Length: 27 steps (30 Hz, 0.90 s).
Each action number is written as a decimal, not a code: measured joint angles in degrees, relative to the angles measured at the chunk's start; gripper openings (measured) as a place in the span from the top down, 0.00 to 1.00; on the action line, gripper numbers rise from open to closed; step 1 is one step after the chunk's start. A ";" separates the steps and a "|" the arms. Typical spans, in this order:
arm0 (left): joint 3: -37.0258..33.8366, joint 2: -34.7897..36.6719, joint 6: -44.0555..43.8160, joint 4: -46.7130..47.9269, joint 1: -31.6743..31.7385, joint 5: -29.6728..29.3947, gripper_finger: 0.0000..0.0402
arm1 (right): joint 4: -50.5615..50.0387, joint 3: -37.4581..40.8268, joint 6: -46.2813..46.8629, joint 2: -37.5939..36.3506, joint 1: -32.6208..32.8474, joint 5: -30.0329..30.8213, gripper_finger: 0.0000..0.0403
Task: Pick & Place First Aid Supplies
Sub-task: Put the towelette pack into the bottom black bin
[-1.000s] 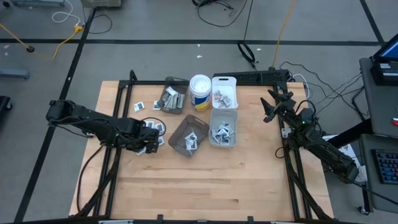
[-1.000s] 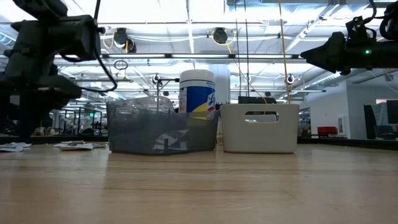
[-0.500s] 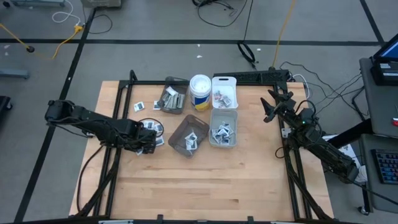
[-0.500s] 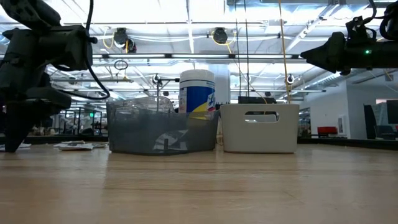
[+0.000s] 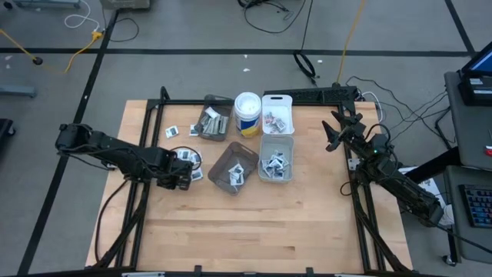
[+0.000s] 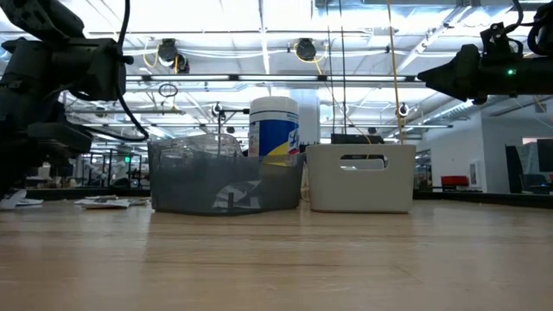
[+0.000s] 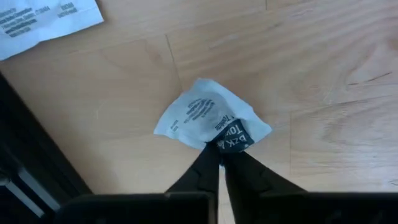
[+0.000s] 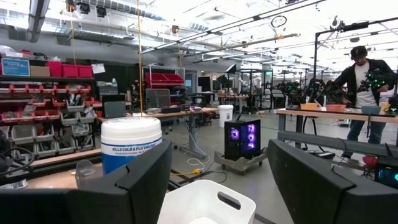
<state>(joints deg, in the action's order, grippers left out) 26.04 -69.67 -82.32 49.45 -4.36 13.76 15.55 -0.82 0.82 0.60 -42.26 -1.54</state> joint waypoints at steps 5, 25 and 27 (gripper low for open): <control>-0.02 0.00 0.16 -0.03 0.00 0.27 0.98 | 0.00 0.00 0.00 0.00 -0.02 0.00 0.35; 20.41 0.63 4.17 15.41 -1.89 -2.42 1.00 | -0.01 0.00 0.00 0.00 0.00 0.00 0.35; 23.04 0.61 4.22 16.62 -2.56 -2.41 1.00 | -0.01 0.00 -0.01 0.01 -0.01 -0.01 0.35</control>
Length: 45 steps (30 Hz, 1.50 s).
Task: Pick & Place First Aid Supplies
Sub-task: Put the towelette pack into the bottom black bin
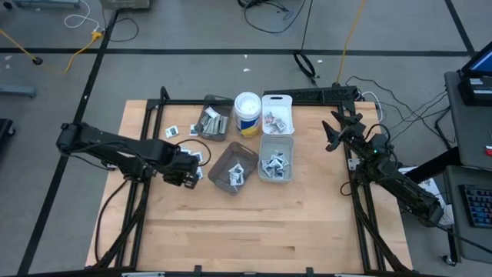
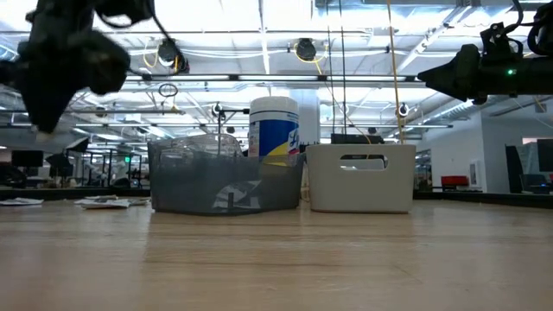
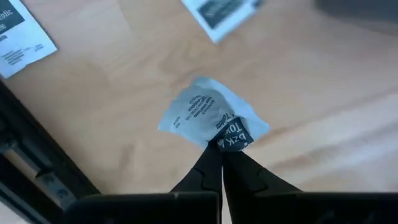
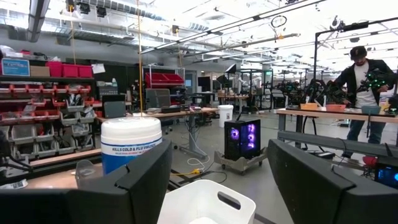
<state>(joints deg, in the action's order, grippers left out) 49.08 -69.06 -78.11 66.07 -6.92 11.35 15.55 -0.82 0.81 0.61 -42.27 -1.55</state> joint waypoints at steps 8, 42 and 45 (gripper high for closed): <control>7.47 0.04 -0.71 7.78 -2.90 -0.85 1.00 | 0.01 0.00 0.01 -0.01 0.01 -0.01 0.35; 51.86 -38.69 33.84 15.40 14.28 -0.95 1.00 | -0.02 0.00 0.00 0.00 0.00 0.01 0.35; 55.71 -41.17 35.75 17.04 14.98 -1.05 1.00 | 0.01 0.00 0.01 0.01 0.01 0.01 0.35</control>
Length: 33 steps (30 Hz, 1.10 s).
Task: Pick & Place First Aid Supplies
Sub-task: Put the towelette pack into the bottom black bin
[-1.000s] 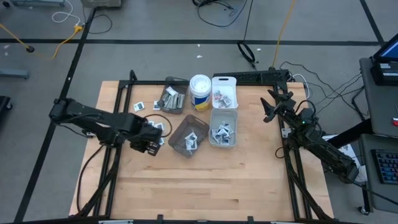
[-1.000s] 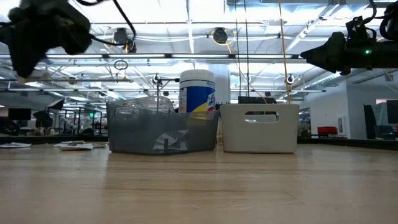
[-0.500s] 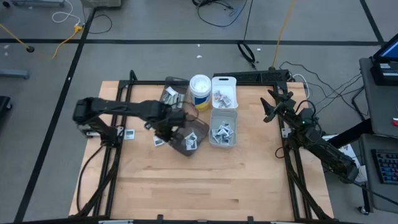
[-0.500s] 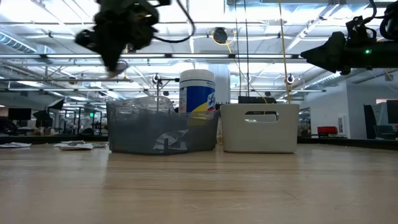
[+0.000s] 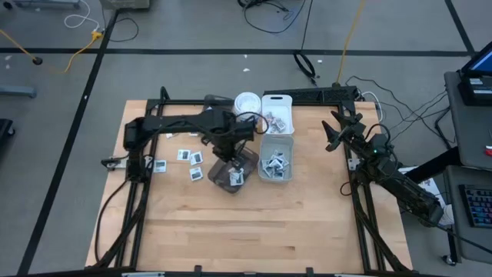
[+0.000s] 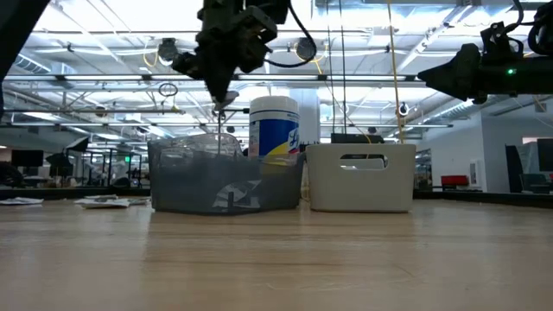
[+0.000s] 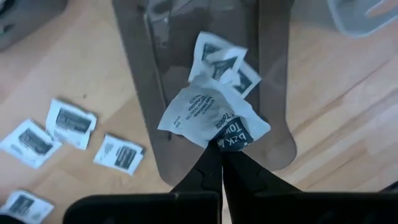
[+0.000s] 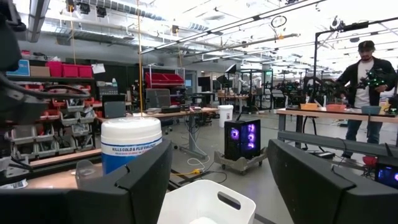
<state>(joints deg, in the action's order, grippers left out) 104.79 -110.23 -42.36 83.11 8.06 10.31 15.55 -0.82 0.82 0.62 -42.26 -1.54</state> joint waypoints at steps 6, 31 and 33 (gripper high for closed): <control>0.55 -5.14 3.03 -0.22 -0.01 -0.13 1.00 | -0.01 0.00 -0.01 -0.01 0.00 -0.01 0.35; 0.42 -16.88 9.76 -9.87 -0.09 -4.92 0.90 | 0.00 0.02 0.00 -0.02 -0.02 -0.02 0.35; 0.42 -16.88 10.86 -9.81 -0.11 -4.92 0.83 | 0.00 0.00 -0.01 -0.02 -0.01 -0.02 0.35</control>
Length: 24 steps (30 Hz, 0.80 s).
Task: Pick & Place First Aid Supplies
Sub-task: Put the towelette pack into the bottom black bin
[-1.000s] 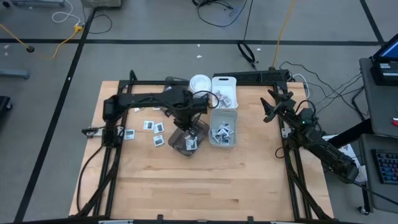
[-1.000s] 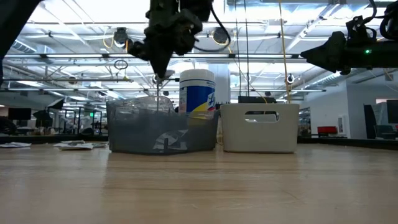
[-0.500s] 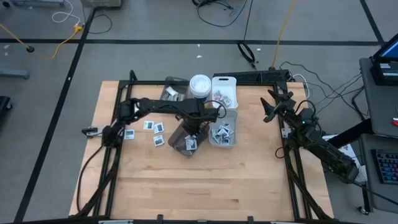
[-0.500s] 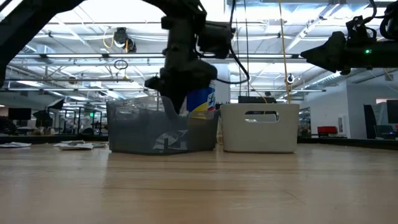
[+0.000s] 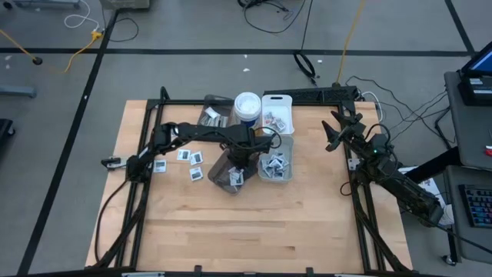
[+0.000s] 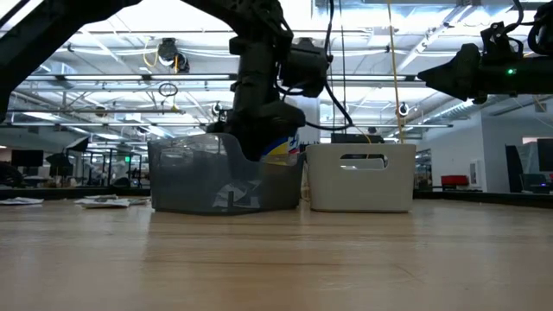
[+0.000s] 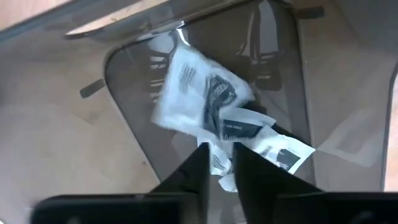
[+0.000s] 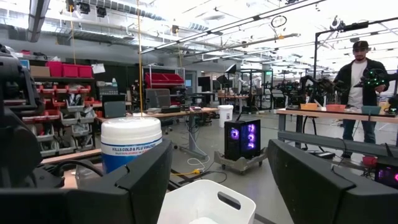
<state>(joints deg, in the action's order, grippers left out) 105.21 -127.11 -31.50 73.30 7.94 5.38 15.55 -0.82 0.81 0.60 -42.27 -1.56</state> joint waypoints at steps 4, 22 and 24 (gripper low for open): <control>0.00 0.00 1.55 0.00 0.02 0.94 0.66 | 0.00 0.00 -0.01 0.00 0.00 0.02 0.35; 0.00 6.59 4.52 1.67 1.08 4.66 0.23 | 0.00 0.00 0.01 0.01 0.00 0.00 0.35; 0.00 8.28 6.34 2.28 1.26 4.64 0.22 | -0.01 0.01 -0.01 0.01 0.00 0.01 0.35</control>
<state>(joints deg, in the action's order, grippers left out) 105.21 -118.83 -25.16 75.58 9.21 10.02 15.54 -0.81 0.81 0.62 -42.28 -1.55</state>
